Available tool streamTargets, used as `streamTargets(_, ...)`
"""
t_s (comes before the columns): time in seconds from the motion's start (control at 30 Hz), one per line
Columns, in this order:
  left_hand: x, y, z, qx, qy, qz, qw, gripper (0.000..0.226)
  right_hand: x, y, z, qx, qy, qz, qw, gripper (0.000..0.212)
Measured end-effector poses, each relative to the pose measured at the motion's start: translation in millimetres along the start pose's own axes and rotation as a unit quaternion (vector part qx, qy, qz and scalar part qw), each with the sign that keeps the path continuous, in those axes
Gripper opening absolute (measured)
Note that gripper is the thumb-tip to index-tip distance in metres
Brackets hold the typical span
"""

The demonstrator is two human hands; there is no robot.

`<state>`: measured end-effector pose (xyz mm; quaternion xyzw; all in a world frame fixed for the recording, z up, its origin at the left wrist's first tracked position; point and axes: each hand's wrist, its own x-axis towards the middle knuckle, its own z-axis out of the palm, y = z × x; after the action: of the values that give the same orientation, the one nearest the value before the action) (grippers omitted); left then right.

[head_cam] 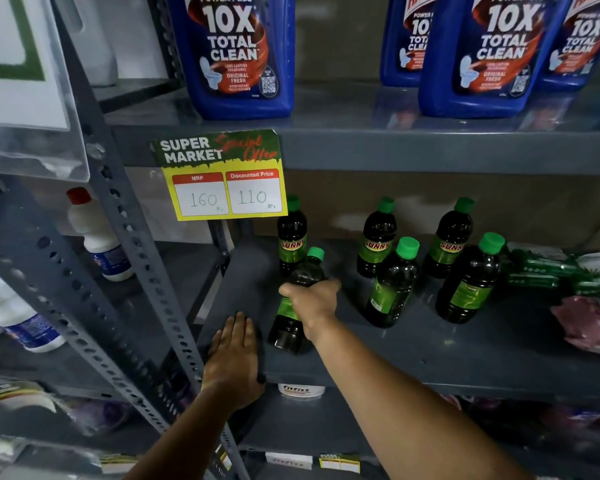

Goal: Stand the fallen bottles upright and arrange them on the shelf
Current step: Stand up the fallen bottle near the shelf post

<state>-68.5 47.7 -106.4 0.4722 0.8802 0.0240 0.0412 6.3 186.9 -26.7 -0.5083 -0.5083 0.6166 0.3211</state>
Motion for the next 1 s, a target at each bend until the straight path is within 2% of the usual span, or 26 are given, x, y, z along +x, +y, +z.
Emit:
streamTargets(0.13, 0.5, 0.2, -0.8, -0.007, -0.001, -0.002, 1.000, 0.112, -1.8, -6.8, 3.3, 0.014, 0.056, -0.074, 0.996, 0.051)
streamTargets(0.27, 0.9, 1.0, -0.3, -0.016, -0.001, -0.009, 1.000, 0.114, -10.9, -4.9, 12.7, -0.025, 0.078, -0.198, 0.977, 0.073)
streamTargets(0.33, 0.4, 1.4, 0.4, -0.014, 0.005, -0.007, 1.000, 0.112, -15.8, 0.0, 18.2, -0.044, 0.072, -0.228, 0.970, 0.083)
streamTargets(0.5, -0.6, 0.3, 1.8, -0.015, 0.015, -0.003, 1.000, 0.110, -14.5, 3.8, 23.8, -0.065, 0.053, -0.238, 0.968, 0.100)
streamTargets(0.63, 0.3, 1.5, 0.5, -0.002, 0.007, -0.007, 1.000, 0.110, -11.3, 7.4, 20.0, -0.092, 0.037, -0.248, 0.964, 0.095)
streamTargets(0.8, -1.8, 1.2, 0.3, 0.000, 0.000, -0.005, 1.000, 0.112, -10.1, 16.8, -3.1, -0.111, -0.007, -0.263, 0.958, 0.124)
streamTargets(1.0, -1.2, 2.1, -1.4, -0.012, -0.001, -0.009, 1.000, 0.109, -2.6, 33.8, -31.3, -0.238, -0.040, -0.272, 0.932, 0.121)
